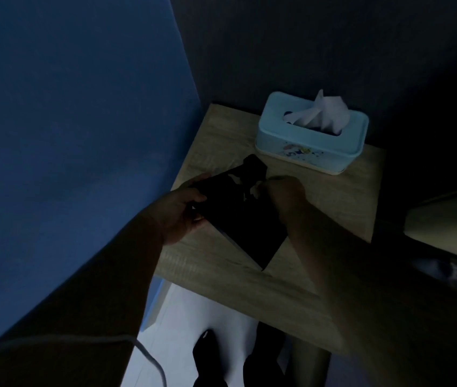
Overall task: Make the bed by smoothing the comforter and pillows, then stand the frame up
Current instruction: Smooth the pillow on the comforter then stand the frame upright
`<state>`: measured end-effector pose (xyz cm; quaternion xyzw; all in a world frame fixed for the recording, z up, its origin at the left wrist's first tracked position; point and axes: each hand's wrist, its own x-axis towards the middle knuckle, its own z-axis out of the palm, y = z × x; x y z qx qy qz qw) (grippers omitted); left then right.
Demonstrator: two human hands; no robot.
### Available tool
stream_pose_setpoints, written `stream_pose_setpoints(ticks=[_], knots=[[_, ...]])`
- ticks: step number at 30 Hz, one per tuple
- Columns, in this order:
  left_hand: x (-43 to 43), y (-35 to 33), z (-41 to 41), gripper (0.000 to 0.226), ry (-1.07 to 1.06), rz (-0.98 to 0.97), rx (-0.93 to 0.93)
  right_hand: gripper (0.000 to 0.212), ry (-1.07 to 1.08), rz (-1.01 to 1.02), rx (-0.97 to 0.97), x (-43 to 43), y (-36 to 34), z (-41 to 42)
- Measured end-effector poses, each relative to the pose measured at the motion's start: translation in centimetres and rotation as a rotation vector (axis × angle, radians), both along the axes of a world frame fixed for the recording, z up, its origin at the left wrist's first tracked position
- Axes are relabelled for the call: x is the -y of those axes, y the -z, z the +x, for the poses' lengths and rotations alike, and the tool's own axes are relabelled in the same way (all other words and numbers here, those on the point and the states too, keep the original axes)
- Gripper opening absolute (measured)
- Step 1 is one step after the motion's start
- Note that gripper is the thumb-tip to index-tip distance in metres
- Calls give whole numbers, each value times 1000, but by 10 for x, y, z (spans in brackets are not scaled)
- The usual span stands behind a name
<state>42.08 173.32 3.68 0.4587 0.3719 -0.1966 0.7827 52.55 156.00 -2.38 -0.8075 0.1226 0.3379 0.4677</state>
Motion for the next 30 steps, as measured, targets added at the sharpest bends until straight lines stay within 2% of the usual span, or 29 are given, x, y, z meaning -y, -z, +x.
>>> stream_pose_setpoints(ticks=[3, 7, 11, 15, 17, 19, 21, 26, 30], knots=[[0, 0, 0, 42, -19, -10, -7, 13, 109, 178, -67, 1, -2, -1], [-2, 1, -2, 46, -57, -14, -8, 19, 249, 482, -66, 0, -6, -4], [-6, 4, -5, 48, -23, 24, -13, 24, 225, 567, 37, 3, -8, -8], [-8, 7, -8, 45, -35, 16, -7, 25, 227, 514, 41, 13, -4, -13], [-9, 7, -8, 45, -24, 13, 2, 25, 215, 396, 75, 23, 2, -16], [-10, 7, -6, 46, -18, 16, 10, 25, 91, 239, 183, 34, 7, -23], [-11, 7, -5, 48, -42, 5, 21, 26, -12, 183, 258, 48, 9, -31], [-6, 4, -1, 43, -90, -30, 56, 50, -479, -110, 583, 82, 28, -52], [-5, 1, 2, 36, -112, -28, 76, 44, -547, -167, 610, 83, 32, -54]])
